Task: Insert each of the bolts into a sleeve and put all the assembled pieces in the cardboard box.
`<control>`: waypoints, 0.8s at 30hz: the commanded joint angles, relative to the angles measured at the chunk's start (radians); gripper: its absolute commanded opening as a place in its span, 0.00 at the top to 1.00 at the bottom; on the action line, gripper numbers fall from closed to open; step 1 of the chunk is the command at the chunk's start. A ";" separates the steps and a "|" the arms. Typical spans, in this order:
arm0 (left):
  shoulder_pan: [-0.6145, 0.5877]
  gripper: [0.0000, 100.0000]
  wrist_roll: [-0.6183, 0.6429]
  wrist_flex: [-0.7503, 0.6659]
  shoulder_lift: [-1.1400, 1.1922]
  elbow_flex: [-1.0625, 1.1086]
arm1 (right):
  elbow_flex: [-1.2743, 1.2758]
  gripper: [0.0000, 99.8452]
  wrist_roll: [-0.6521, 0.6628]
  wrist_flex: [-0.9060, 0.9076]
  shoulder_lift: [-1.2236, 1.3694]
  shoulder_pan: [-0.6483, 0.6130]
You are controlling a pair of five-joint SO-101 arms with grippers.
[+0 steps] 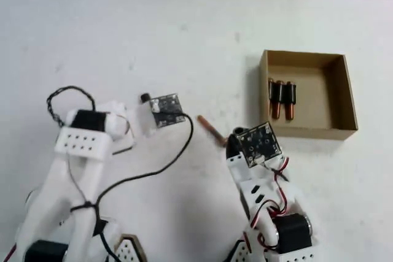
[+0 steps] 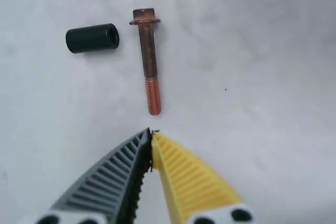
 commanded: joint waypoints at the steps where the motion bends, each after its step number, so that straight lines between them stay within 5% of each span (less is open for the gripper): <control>1: 0.030 0.97 -0.002 -0.072 0.068 -0.049 | -0.005 0.98 0.002 -0.036 -0.010 0.067; 13: 0.038 0.88 0.133 -0.071 0.519 -0.384 | 0.068 0.98 -0.117 -0.163 -0.010 0.139; 24: 0.067 0.88 0.135 0.252 0.855 -0.832 | 0.084 0.98 -0.112 -0.179 -0.010 0.137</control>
